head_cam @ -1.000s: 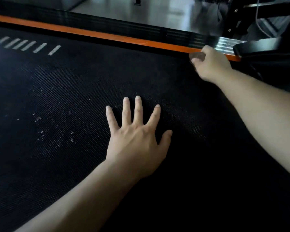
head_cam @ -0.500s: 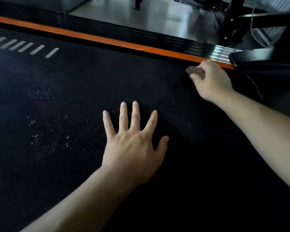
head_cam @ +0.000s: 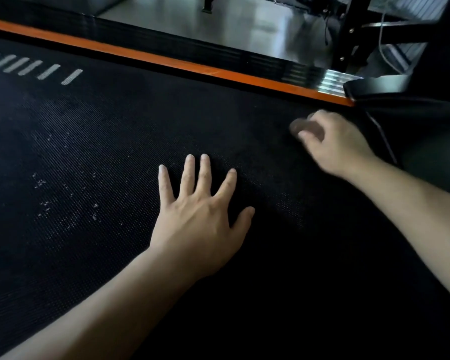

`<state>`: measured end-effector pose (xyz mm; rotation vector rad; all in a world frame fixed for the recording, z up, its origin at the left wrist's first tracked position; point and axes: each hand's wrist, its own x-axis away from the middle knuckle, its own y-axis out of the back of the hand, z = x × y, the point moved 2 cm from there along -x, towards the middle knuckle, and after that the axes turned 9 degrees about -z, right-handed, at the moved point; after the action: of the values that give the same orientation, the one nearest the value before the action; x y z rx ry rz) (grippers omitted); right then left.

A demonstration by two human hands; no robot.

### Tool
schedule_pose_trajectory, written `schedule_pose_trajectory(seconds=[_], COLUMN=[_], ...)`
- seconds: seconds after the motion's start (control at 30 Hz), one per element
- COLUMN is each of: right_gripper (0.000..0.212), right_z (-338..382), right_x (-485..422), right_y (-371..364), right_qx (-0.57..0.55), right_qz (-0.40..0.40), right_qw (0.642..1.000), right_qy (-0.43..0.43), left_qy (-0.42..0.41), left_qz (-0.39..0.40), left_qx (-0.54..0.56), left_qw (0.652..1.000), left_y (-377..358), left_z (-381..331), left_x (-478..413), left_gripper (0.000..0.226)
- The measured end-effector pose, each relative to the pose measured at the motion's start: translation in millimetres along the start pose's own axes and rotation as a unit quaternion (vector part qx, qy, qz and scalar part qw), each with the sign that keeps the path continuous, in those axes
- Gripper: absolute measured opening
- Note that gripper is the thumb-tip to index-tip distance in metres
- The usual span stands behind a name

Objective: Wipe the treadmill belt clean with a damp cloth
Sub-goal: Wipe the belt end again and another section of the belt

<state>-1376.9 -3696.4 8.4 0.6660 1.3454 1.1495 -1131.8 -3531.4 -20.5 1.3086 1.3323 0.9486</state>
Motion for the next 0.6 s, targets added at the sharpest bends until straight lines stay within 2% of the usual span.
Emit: schedule_pose_trajectory(seconds=[0.07,0.1,0.17,0.27,0.33,0.37,0.43,0.47,0.53,0.6], right_gripper=[0.031,0.03,0.027,0.023,0.025,0.027,0.029,0.03,0.031,0.027], right_z=[-18.2,-17.2,1.1,24.3,13.0,1.5,-18.5,-17.9,2.1,31.9], right_x=[-15.9,-16.0,2.3,45.5,42.4,30.5,7.3,4.4,22.3,64.4], right_y=[6.4,7.1,4.8,9.0,11.5,11.4,12.3,12.4,10.6,16.6], right_qx=[0.034,0.039,0.022,-0.064,-0.033,-0.002,0.036,0.04,0.029,-0.029], right_qz=[-0.017,-0.023,-0.013,0.028,0.032,0.016,-0.019,-0.034,-0.035,-0.003], right_qw=[0.994,0.993,0.998,0.997,0.997,0.999,0.996,0.991,0.993,0.999], right_qy=[-0.099,-0.108,-0.065,0.033,0.068,0.045,-0.083,-0.12,-0.106,-0.036], left_qy=[0.004,0.005,0.002,0.001,0.001,0.0,-0.001,0.0,0.001,0.0], left_qz=[0.004,0.005,0.006,0.005,0.002,0.001,0.0,0.0,0.001,0.005], left_qx=[-0.002,-0.004,-0.006,-0.005,-0.004,-0.004,-0.005,-0.006,-0.007,-0.007], left_qw=[1.0,1.0,1.0,1.0,1.0,1.0,1.0,1.0,1.0,1.0], left_y=[0.3,0.4,-1.1,-2.3,-3.3,-3.9,-4.3,-4.4,-4.5,-5.0], left_z=[-1.1,-1.4,-2.2,-1.4,-0.5,-0.6,-0.7,-0.1,-0.1,-0.3], left_x=[0.5,0.2,0.2,0.5,0.3,0.0,0.2,0.2,-0.1,-0.2], left_gripper=[0.084,0.084,0.083,0.083,0.083,0.082,0.082,0.082,0.082,0.083])
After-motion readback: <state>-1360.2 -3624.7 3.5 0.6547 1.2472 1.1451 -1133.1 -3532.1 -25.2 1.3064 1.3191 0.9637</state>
